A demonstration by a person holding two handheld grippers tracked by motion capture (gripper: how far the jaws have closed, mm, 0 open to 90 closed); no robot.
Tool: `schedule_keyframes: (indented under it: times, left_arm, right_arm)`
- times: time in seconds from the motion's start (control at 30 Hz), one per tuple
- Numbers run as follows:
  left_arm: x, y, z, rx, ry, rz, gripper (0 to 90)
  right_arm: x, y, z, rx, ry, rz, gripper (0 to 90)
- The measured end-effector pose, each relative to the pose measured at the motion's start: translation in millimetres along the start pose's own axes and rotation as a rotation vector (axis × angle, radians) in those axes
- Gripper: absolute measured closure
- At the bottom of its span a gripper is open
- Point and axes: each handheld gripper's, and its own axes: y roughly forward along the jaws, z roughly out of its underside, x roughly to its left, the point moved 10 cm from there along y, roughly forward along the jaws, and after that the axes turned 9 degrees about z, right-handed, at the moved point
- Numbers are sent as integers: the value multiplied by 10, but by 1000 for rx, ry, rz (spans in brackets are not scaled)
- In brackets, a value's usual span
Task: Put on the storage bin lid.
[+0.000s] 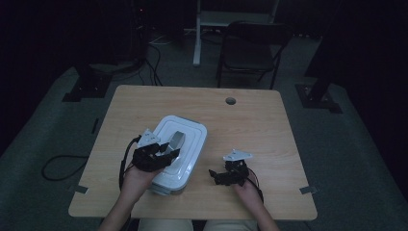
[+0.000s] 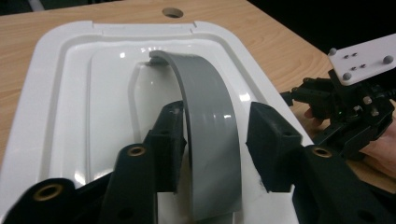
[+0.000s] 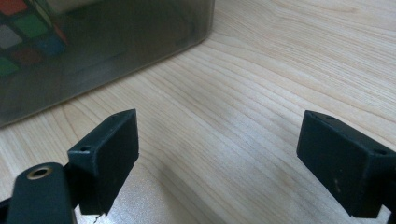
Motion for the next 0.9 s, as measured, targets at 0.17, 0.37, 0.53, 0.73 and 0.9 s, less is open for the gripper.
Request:
schedule_keyframes:
  times: [0.17,0.37,0.53,0.73,0.9]
  left_arm:
    - [73,-68,-27,-11,-2,-7,538]
    - [107,-106,-38,-17,1,-9,467]
    - [134,-141,-42,-18,22,-31,419]
    - [174,-219,-72,-39,2,-30,387]
    - [270,-324,-110,-70,-2,-45,318]
  right_arm:
    - [-26,-27,-10,-4,-1,5,128]
    - [-89,-69,-21,-13,9,16,128]
    - [-137,-98,-14,-17,14,25,128]
    - [-196,-125,24,-14,26,34,128]
    - [-218,-125,34,-12,29,36,128]
